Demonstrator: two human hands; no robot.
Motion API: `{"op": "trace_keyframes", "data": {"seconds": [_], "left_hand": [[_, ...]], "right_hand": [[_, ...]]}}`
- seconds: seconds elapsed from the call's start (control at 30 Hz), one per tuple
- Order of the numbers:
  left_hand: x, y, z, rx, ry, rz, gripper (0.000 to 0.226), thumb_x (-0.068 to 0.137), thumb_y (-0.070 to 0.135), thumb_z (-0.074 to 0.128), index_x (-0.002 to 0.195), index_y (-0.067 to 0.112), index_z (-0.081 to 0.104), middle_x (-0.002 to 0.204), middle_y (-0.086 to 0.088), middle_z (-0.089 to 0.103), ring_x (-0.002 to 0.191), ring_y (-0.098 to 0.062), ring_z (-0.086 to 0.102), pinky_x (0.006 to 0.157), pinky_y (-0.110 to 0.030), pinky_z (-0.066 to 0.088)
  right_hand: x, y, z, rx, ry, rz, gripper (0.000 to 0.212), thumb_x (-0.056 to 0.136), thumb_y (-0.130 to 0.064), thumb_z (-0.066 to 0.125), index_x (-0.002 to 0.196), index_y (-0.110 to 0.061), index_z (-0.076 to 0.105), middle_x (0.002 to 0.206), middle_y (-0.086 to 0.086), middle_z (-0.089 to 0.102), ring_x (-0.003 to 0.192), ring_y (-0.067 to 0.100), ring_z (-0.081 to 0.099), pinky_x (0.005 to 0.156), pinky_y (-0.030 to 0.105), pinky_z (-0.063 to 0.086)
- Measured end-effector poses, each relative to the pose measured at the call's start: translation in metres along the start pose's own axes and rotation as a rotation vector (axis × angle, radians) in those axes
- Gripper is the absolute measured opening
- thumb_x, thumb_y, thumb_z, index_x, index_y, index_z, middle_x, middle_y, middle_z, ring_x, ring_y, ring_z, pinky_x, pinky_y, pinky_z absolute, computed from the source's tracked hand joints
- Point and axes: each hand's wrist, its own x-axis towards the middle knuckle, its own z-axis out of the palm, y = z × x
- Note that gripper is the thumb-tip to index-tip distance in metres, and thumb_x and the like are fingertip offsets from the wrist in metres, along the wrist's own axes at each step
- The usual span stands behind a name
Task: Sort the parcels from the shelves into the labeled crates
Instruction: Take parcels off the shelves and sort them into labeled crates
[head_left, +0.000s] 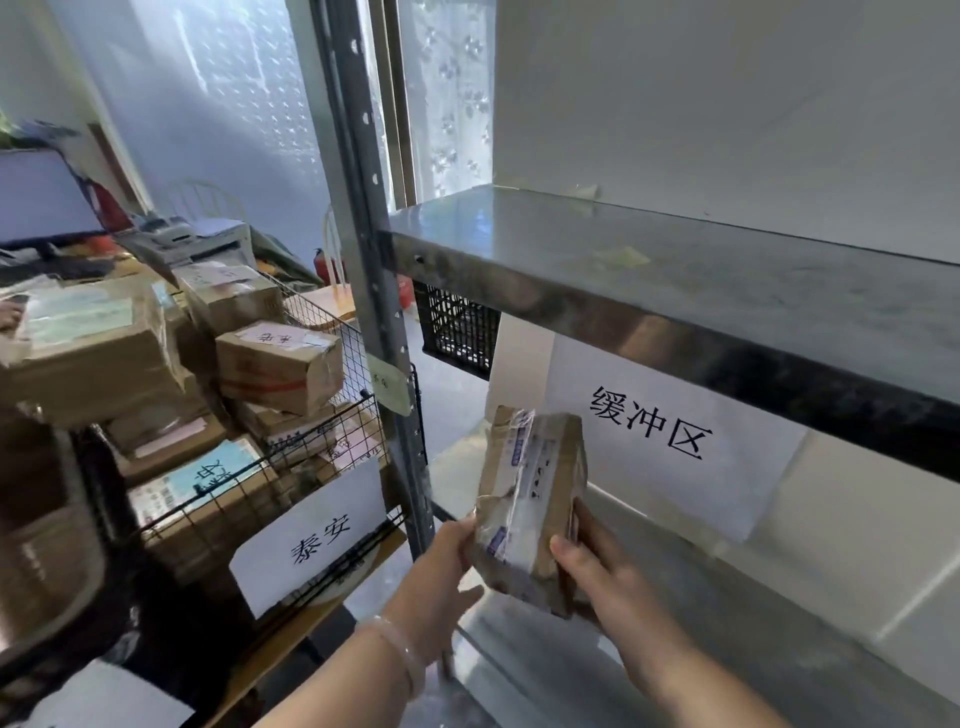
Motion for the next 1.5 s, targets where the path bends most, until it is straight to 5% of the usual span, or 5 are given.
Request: {"op": "trace_keyframes", "data": {"seconds": [0.37,0.43,0.73,0.9,1.5], "left_hand": [[-0.069,0.002,-0.058,0.126,0.111,0.276,0.048,0.094,0.038,0.062,0.133,0.048,0.036,0.129,0.016,0.054,0.098,0.012,0.063,0.075,-0.018,0.056],[-0.08,0.01,-0.068,0.043,0.129,0.271,0.077,0.076,0.046,0.079,0.14,0.042,0.036,0.13,0.003,0.059,0.103,-0.008,0.069,0.077,-0.029,0.059],[-0.144,0.034,-0.125,-0.111,0.317,0.321,0.128,0.035,0.063,0.092,0.147,0.04,0.033,0.13,-0.001,0.062,0.097,-0.02,0.072,0.077,-0.041,0.06],[-0.176,0.045,-0.174,0.018,0.487,0.359,0.117,0.051,0.079,0.075,0.151,0.047,0.023,0.126,0.013,0.06,0.104,-0.007,0.064,0.085,-0.032,0.058],[-0.257,0.059,-0.335,0.11,0.815,0.443,0.052,0.069,0.082,0.048,0.118,0.065,0.046,0.135,0.024,0.047,0.128,-0.005,0.045,0.113,-0.04,0.034]], "right_hand": [[-0.014,-0.009,0.061,-0.774,-0.003,-0.577,0.068,0.06,-0.082,0.055,0.122,-0.071,0.029,0.136,-0.05,-0.003,0.126,-0.019,-0.001,0.102,0.013,0.013],[-0.018,-0.013,0.074,-0.784,-0.066,-0.624,0.069,0.064,-0.081,0.055,0.122,-0.078,0.02,0.137,-0.053,-0.01,0.126,-0.022,-0.01,0.097,0.01,0.01],[-0.022,-0.032,0.139,-0.481,-0.388,-0.681,0.08,0.072,-0.04,0.08,0.129,-0.07,0.034,0.149,-0.029,0.027,0.131,-0.013,0.032,0.105,0.023,0.044],[-0.018,-0.041,0.192,-0.499,-0.432,-0.791,0.083,0.073,-0.032,0.083,0.126,-0.074,0.034,0.141,-0.038,0.028,0.126,-0.023,0.029,0.091,-0.003,0.032],[0.015,-0.08,0.387,-0.54,-0.586,-0.846,0.074,0.078,-0.033,0.081,0.132,-0.064,0.041,0.143,-0.029,0.033,0.124,-0.019,0.03,0.093,-0.005,0.027]]}}
